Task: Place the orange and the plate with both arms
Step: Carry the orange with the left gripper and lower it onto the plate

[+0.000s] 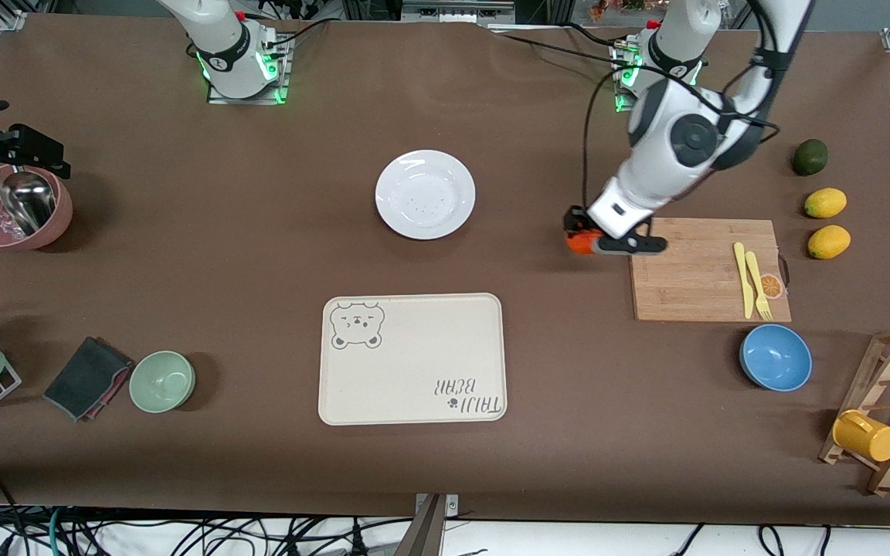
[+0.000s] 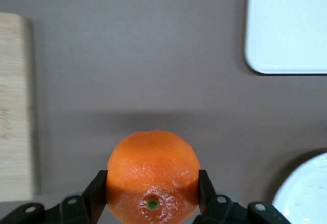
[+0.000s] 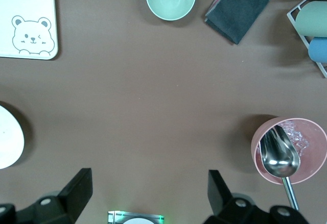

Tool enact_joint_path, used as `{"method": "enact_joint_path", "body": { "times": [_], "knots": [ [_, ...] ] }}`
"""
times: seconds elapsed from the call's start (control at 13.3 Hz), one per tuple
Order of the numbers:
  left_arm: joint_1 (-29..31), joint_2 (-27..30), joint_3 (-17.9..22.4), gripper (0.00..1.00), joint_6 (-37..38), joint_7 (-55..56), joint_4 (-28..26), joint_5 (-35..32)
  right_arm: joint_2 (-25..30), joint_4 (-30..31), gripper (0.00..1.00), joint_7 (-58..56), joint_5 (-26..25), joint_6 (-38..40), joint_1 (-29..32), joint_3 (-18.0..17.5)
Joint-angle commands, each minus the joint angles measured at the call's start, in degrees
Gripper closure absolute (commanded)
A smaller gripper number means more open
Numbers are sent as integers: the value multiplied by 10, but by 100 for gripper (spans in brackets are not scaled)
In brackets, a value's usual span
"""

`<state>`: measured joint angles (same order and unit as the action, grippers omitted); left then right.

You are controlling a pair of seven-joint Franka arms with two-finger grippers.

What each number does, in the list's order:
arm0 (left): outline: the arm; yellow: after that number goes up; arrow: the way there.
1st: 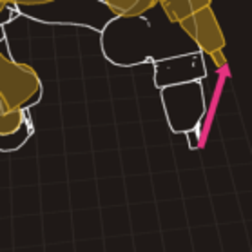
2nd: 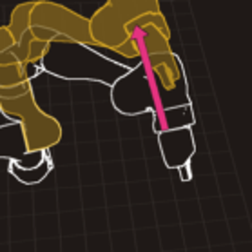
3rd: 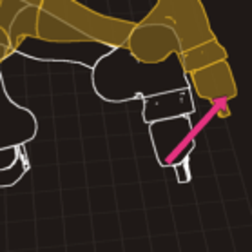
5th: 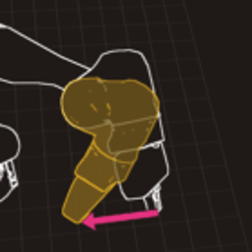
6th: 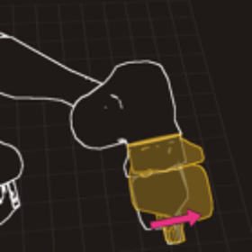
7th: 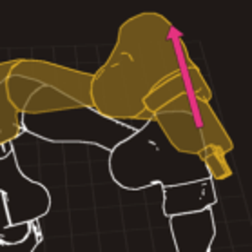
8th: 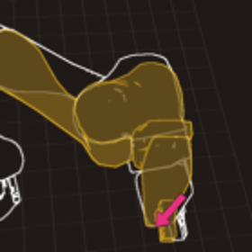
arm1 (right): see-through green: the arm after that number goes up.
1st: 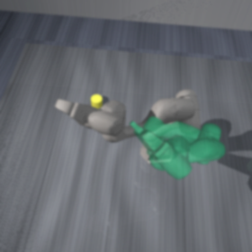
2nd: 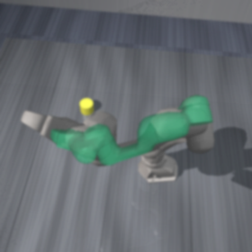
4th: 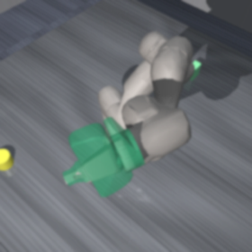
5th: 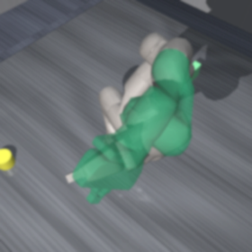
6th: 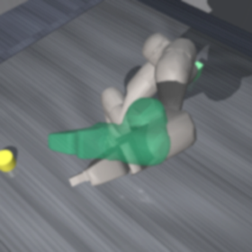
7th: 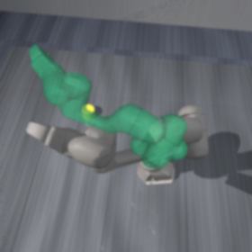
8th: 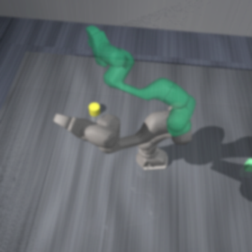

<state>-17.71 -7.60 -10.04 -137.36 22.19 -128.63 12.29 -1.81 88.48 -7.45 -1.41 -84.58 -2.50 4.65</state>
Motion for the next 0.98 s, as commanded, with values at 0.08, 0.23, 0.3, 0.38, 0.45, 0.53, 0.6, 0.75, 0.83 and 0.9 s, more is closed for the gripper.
{"method": "enact_joint_path", "body": {
  "times": [0.08, 0.23, 0.3, 0.38, 0.45, 0.53, 0.6, 0.75, 0.83, 0.9],
  "knots": [
    [-64, -42, -19, 100, 8, 107, 57, 17, 8, 4, 0, -5, 4, 5, 0, 2],
    [-95, -70, -44, 100, 6, 158, 88, 35, 8, 4, 0, -5, 4, 8, 0, 2],
    [-115, -75, -45, 100, 6, 177, 97, 35, 8, 4, 0, -5, 4, 8, 0, 3],
    [-135, -76, -45, 100, 3, 202, 97, 35, 8, 4, 0, -5, 4, 9, 0, 3],
    [-151, -76, -45, 100, 2, 226, 98, 35, 8, 4, 0, -5, 4, 9, 0, 3],
    [-162, -76, -46, 100, 2, 243, 99, 35, 8, 4, 0, -5, 4, 9, 0, 3],
    [-178, -77, -47, 100, 2, 250, 102, 35, 8, 4, 0, -5, 4, 9, 0, 3],
    [-209, -107, -49, 100, 2, 288, 133, 35, 8, 4, 0, -5, 4, 9, 0, 3],
    [-212, -132, -65, 100, 3, 321, 160, 34, 8, 4, 0, -5, 4, 9, 0, 3],
    [-224, -152, -70, 100, 3, 350, 185, 28, 8, 4, 0, -5, 4, 10, 0, 3]
  ]
}}
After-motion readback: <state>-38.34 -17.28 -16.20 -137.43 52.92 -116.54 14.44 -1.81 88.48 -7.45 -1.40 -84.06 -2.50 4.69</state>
